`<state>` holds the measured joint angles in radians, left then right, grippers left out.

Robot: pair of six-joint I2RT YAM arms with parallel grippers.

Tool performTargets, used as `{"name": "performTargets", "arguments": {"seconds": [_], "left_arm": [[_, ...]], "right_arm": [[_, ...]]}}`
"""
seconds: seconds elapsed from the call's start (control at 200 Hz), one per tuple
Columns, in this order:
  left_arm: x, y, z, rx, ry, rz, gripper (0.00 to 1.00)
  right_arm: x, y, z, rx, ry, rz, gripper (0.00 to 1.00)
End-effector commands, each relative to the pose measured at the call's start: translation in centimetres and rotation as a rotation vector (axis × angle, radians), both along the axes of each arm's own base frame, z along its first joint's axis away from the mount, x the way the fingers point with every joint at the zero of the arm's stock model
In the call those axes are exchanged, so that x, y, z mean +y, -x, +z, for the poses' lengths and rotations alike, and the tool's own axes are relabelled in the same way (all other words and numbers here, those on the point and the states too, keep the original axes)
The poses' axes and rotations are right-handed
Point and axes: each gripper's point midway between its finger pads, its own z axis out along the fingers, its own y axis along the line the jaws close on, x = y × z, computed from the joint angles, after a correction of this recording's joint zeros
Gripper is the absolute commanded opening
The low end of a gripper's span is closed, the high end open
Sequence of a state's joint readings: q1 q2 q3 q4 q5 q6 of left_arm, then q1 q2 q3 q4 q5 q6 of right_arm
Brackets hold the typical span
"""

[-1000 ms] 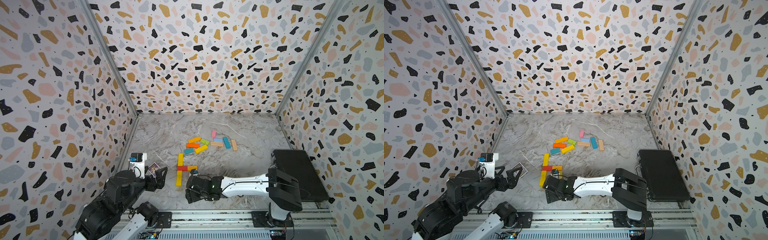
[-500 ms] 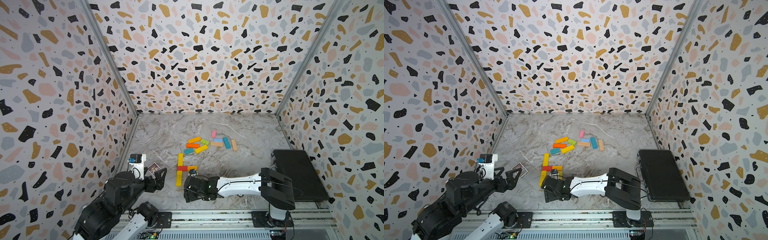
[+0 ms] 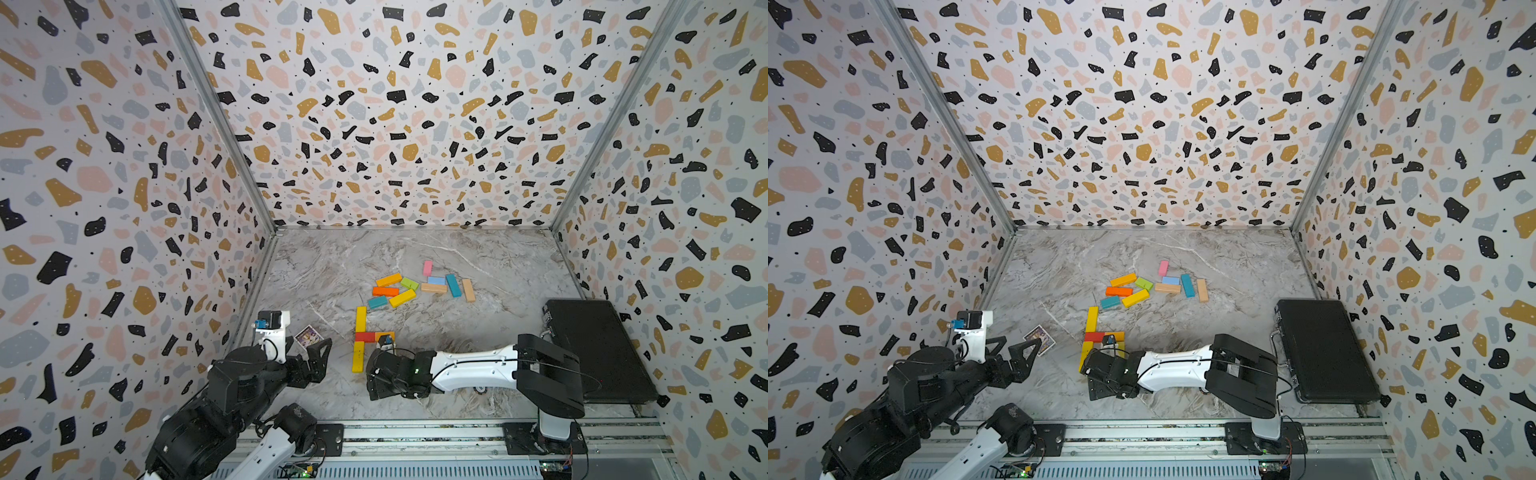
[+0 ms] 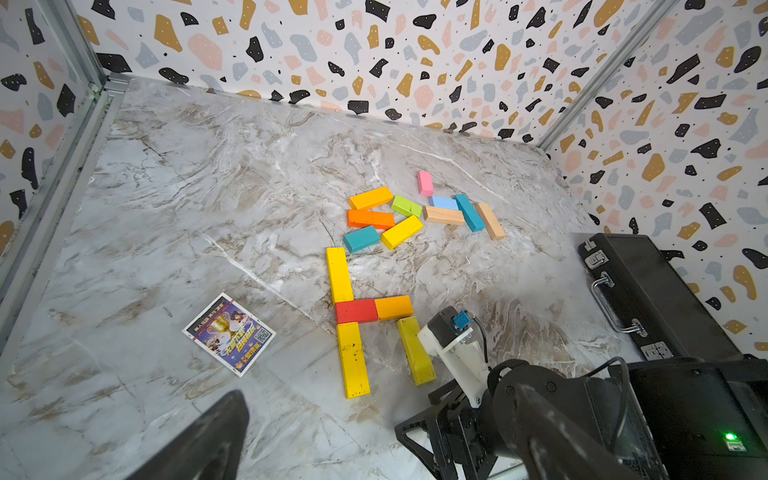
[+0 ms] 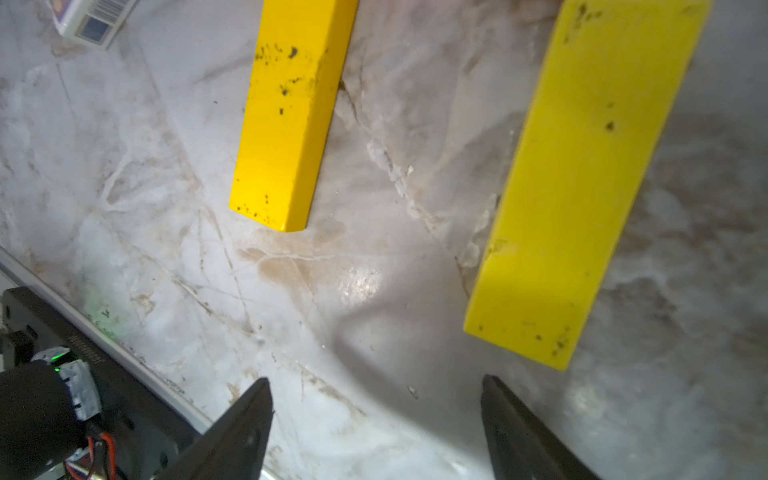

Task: Assemble the letter h with building blocks
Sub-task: Assemble the building block at the center of the board, then pick up the building block from the center of the board.

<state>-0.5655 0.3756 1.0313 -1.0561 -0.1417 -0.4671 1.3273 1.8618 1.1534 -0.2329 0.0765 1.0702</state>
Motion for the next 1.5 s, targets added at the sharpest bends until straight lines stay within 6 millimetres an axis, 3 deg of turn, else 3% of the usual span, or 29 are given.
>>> {"name": "performTargets", "arguments": {"seconds": [0.0,1.116,1.287,1.392,1.497], "left_arm": [[0.5,0.1,1.0,-0.036,0.009,0.021,0.99],[0.2,-0.3,0.3,-0.023,-0.002,0.016,0.99],[0.2,-0.3,0.4,-0.023,0.000,0.016,0.99],[0.2,-0.3,0.6,-0.024,0.005,0.015,0.99],[0.1,-0.3,0.8,-0.022,0.008,0.015,0.99]], "right_arm": [[-0.5,-0.6,-0.6,-0.005,0.040,-0.022,0.81],[0.2,-1.6,-1.2,-0.002,0.030,-0.016,0.81],[1.0,-1.2,0.4,-0.017,-0.031,0.018,0.81],[1.4,-0.6,2.6,-0.066,-0.076,0.062,0.81],[0.5,-0.4,4.9,-0.110,-0.118,0.080,0.81]]}}
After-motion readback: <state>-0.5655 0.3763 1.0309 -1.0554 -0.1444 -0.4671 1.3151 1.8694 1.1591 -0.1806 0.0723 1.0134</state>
